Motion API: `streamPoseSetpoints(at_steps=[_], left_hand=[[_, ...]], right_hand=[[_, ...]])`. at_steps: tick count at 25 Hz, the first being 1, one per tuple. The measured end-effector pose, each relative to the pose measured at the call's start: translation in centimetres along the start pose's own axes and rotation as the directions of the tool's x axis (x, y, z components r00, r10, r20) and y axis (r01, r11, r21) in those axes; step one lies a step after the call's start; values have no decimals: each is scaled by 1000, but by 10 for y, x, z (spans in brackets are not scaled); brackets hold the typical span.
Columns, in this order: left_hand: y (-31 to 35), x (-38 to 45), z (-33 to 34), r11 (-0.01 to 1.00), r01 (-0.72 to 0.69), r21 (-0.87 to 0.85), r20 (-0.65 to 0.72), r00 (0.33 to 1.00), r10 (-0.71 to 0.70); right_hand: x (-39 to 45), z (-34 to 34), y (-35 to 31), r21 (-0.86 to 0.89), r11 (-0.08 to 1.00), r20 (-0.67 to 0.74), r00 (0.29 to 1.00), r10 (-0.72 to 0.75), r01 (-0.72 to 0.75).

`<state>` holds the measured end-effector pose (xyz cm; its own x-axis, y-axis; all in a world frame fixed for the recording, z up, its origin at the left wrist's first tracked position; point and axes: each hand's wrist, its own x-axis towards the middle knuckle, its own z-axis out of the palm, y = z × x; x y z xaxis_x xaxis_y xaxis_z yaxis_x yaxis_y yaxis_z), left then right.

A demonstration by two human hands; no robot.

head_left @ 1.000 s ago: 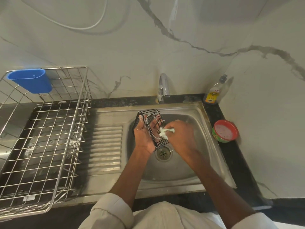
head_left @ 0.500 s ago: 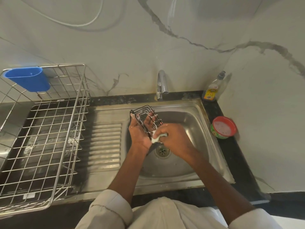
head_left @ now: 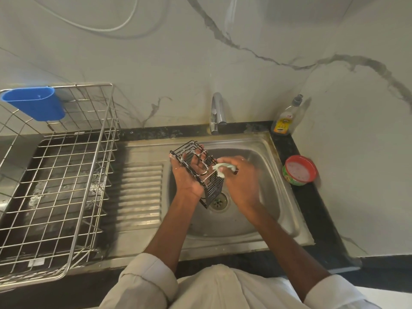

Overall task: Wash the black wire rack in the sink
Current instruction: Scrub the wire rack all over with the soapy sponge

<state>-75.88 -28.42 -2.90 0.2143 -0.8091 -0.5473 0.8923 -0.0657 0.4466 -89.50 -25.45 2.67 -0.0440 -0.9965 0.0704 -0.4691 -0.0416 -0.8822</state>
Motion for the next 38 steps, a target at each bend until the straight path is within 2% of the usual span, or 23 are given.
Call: streamPoseSetpoints(at_steps=[2, 3, 4, 7, 8, 10, 12, 15, 16, 19, 23, 25, 27, 29, 32, 34, 35, 38], left_hand=[[-1, -2, 0, 999, 46, -9, -3, 999, -46], [-4, -3, -1, 997, 70, -15, 15, 997, -70], [-6, -6, 0, 996, 83, -16, 37, 996, -82], [-7, -8, -2, 996, 84, -39, 93, 992, -80], [-5, -8, -1, 996, 82, -43, 92, 993, -78], [-6, -4, -3, 992, 92, -88, 75, 994, -85], [-5, -5, -2, 993, 98, -68, 61, 994, -94], [-8, -11, -1, 987, 147, 62, 136, 979, -154], [-9, -13, -1, 980, 160, 117, 159, 971, -178], [-13, -13, 0, 972, 177, 154, 206, 957, -206], [-22, -22, 5, 942, 140, 304, 195, 959, -206], [-20, -22, 8, 945, 140, 296, 228, 950, -212], [-13, -19, 7, 964, 144, 222, 218, 957, -193], [-11, -17, 3, 961, 148, 234, 213, 957, -199], [-19, -28, 6, 927, 138, 350, 220, 949, -225], [-23, -33, 9, 912, 138, 387, 231, 943, -241], [-22, -30, 8, 915, 140, 378, 240, 940, -243], [-16, -16, 2, 937, 104, 333, 243, 951, -192]], right_hand=[[-8, 11, -14, 156, 987, 104, 993, -59, 42], [-11, 15, -15, 166, 984, 163, 983, -88, 61], [-11, 15, -12, 101, 991, 214, 971, -105, 85], [-1, -2, 4, -318, 932, 331, 941, -62, 174], [-1, -7, 5, -344, 923, 355, 934, -39, 170], [-7, -6, -2, -212, 967, 372, 927, -56, 143], [-5, -3, -7, -191, 974, 305, 951, -60, 123], [8, -13, -7, -355, 935, 34, 999, -5, 17], [8, -15, -7, -326, 945, 32, 1000, 1, 9], [-3, -8, -14, -161, 986, 185, 983, -6, 36], [20, -9, -14, -288, 957, -21, 999, -51, 43], [17, -14, -10, -288, 957, 4, 999, -36, 36], [2, -22, -1, -329, 944, 100, 995, 13, 21], [-1, -28, 4, -389, 921, 179, 983, 46, 28], [29, -24, -11, -343, 939, 53, 998, 33, -13], [43, -13, -20, -324, 946, -62, 997, -52, 29], [43, -9, -21, -328, 942, -62, 994, -88, 63], [23, -13, -15, -377, 917, 113, 989, -93, 129]])
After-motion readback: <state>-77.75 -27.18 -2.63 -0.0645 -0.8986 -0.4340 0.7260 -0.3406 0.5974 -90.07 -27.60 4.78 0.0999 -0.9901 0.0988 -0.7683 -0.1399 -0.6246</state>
